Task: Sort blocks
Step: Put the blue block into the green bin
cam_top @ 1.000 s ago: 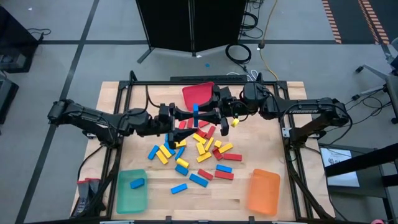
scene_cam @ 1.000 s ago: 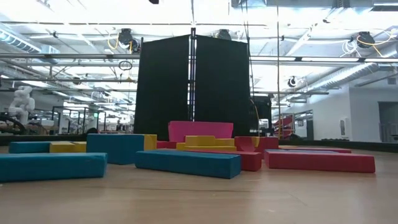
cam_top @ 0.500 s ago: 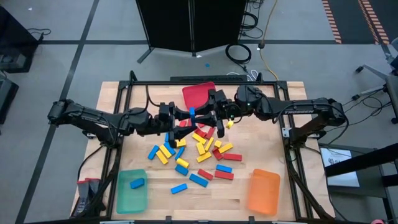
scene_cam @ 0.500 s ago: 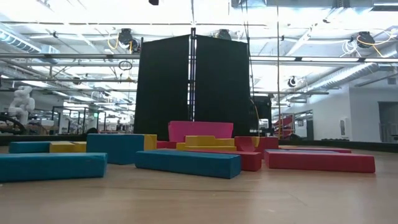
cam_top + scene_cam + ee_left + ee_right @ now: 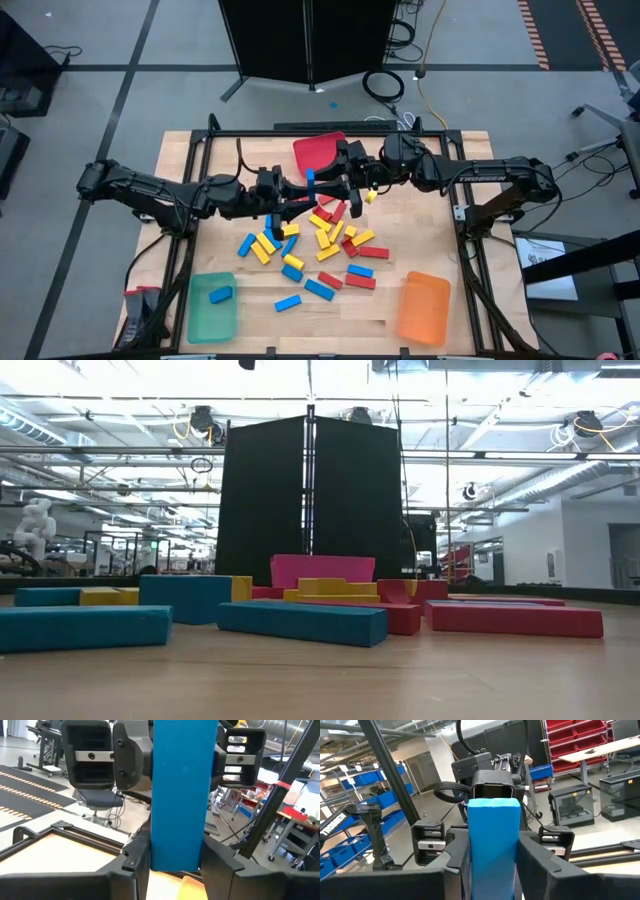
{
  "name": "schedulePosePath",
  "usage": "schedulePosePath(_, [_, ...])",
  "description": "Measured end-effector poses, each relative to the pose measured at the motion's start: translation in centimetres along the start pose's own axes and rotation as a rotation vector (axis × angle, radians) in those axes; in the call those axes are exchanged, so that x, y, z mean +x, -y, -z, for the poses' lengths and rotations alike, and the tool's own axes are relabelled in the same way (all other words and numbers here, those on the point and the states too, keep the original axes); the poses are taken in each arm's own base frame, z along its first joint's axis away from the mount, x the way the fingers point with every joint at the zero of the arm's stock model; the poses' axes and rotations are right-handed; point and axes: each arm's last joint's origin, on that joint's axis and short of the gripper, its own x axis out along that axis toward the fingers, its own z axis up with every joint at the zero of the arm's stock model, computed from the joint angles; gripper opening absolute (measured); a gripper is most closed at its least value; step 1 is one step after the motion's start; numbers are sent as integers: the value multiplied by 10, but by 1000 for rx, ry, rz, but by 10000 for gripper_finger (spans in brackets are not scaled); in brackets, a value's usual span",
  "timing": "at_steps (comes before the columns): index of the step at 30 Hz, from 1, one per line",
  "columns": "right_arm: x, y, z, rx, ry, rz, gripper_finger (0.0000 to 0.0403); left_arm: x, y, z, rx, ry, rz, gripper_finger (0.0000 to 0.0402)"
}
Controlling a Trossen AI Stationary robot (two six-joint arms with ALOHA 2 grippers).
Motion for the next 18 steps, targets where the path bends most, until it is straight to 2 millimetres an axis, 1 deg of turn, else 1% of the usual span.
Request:
schedulePosePath(9, [-1, -1, -1, -9, -1, -17, 106, 0, 0, 0, -3, 0, 0, 133])
schedulePosePath(10, [-2, -1, -2, -17, 1, -18, 123, 0, 0, 0, -4, 1, 0, 133])
schedulePosePath(11, [-3, -2, -2, -25, 2, -19, 148, 0, 0, 0, -7, 3, 1, 133])
schedulePosePath(15, [-9, -1, -7, -11, -10, -21, 280, 0, 0, -1, -20, 7, -7, 133])
schedulePosePath(17, [-11, -1, -7, -5, -19, -13, 333, 0, 0, 0, -19, 5, -9, 133])
schedulePosePath(18, [-11, -1, -7, 0, -21, -7, 353, 0, 0, 0, -19, 5, -9, 133])
